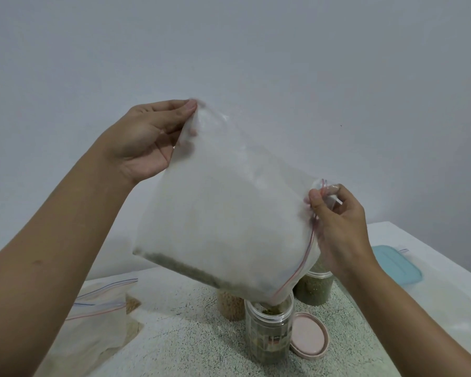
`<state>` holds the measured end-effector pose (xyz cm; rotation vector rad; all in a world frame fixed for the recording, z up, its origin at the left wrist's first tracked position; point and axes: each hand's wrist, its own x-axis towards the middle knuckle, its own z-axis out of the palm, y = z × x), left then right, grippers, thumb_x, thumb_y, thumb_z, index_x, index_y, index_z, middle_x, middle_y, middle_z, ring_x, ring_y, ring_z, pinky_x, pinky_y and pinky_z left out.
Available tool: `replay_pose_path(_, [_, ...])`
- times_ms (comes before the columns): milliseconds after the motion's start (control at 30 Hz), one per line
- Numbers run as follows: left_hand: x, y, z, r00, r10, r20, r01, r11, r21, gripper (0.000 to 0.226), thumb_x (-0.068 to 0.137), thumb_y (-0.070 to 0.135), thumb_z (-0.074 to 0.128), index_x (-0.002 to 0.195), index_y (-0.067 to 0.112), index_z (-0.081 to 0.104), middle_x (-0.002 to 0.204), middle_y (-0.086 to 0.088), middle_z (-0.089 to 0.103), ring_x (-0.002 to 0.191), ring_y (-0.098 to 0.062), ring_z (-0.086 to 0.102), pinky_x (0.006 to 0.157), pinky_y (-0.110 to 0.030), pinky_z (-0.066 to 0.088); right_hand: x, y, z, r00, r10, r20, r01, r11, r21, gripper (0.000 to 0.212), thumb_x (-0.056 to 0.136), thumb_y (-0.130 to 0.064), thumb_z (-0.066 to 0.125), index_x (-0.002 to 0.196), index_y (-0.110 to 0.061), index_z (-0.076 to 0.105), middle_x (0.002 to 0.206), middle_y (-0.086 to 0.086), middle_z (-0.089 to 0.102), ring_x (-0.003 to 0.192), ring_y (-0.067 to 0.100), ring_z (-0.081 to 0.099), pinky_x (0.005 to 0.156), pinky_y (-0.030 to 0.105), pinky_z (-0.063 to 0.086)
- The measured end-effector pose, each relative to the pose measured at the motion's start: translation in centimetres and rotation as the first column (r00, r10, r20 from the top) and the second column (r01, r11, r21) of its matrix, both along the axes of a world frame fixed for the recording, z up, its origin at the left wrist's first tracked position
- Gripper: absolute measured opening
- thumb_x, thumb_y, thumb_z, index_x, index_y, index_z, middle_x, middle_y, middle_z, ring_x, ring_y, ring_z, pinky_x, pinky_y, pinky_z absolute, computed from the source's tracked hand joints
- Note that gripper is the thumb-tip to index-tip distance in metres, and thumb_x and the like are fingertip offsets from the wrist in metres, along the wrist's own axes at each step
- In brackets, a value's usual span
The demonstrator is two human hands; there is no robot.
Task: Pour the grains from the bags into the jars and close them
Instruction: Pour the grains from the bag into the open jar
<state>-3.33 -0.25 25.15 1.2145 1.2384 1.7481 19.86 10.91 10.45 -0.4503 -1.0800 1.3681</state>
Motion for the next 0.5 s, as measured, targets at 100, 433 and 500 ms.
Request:
replay_pose_path(100, [-0.2, 0.0, 0.0, 1.000, -0.010, 0.007, 0.010, 1.000, 0.006, 0.015, 0.089, 0.017, 0.067, 0.086, 0.014, 0.082, 0.092, -0.003, 0.076, 0.087, -0.014, 0.071, 0.089, -0.031, 0.060, -0.1, 0.1, 0.1, 0.999, 0.005, 0.032, -0.006, 1.000, 0.020, 0.026, 0.098, -0.002, 0.059, 0.078, -0.015, 0.049, 0.067, -0.005, 0.064, 0.067, 0.008, 0.059, 0.064, 0.018, 0.051])
replay_pose_path(433, [-0.9, 0.1, -0.2, 0.999, -0.031, 0.012, 0.030, 0.999, 0.021, 0.014, 0.086, 0.017, 0.069, 0.086, 0.013, 0.082, 0.091, -0.002, 0.076, 0.087, -0.014, 0.072, 0.083, -0.029, 0.060, -0.6, 0.3, -0.2, 0.992, 0.040, 0.120, -0.047, 0.998, 0.051, 0.024, 0.098, -0.004, 0.060, 0.078, -0.013, 0.051, 0.069, -0.004, 0.065, 0.064, 0.009, 0.055, 0.060, 0.019, 0.047])
replay_pose_path(500, [-1.0, 0.1, -0.3, 1.000, -0.030, 0.008, 0.030, 0.999, 0.026, 0.014, 0.087, 0.017, 0.068, 0.085, 0.015, 0.082, 0.089, -0.001, 0.076, 0.085, -0.013, 0.071, 0.080, -0.028, 0.060, -1.0, 0.2, -0.7, 0.981, 0.066, 0.182, -0.077, 0.996, 0.053, 0.023, 0.099, -0.007, 0.060, 0.078, -0.014, 0.053, 0.071, -0.003, 0.064, 0.063, 0.010, 0.052, 0.059, 0.021, 0.043])
